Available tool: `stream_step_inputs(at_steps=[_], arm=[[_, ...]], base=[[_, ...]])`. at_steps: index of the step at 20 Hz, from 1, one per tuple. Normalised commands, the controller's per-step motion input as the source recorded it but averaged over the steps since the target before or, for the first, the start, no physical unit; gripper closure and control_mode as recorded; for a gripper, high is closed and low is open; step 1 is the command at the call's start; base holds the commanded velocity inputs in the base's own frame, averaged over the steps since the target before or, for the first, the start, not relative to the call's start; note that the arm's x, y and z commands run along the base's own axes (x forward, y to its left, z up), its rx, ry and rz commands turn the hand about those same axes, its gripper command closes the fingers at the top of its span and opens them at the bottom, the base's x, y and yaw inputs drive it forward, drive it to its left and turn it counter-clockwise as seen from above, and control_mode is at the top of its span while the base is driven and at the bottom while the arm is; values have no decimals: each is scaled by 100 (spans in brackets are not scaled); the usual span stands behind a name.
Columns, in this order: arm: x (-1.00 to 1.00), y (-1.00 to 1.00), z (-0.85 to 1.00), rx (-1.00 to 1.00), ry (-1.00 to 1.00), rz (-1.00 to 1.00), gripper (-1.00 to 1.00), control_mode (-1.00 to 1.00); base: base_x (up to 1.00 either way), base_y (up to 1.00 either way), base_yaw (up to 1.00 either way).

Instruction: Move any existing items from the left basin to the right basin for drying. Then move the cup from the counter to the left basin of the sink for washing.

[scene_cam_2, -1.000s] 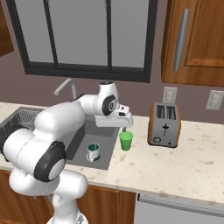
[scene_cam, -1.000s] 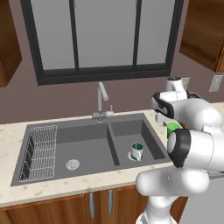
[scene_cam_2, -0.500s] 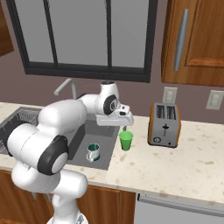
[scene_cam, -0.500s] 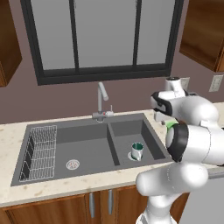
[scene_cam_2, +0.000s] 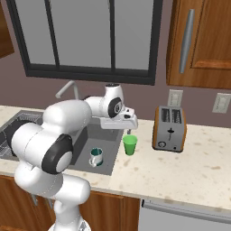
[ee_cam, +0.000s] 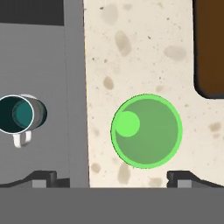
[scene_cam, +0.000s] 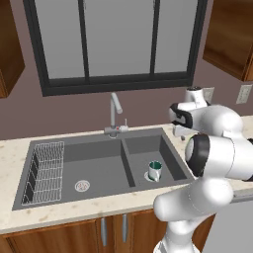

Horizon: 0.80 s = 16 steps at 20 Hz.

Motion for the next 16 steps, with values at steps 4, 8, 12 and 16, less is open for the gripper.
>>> stream_step_inputs(at_steps=[4,8,12,16], arm=[[1,0,-17,0,0,0,-100,-100],[1,-2,-16,0,0,0,-100,-100],[1,-2,-10,0,0,0,-100,-100],[2,-3,-5,0,0,0,-100,-100]], base=[[0,0,0],[0,0,0],[0,0,0],[0,0,0]])
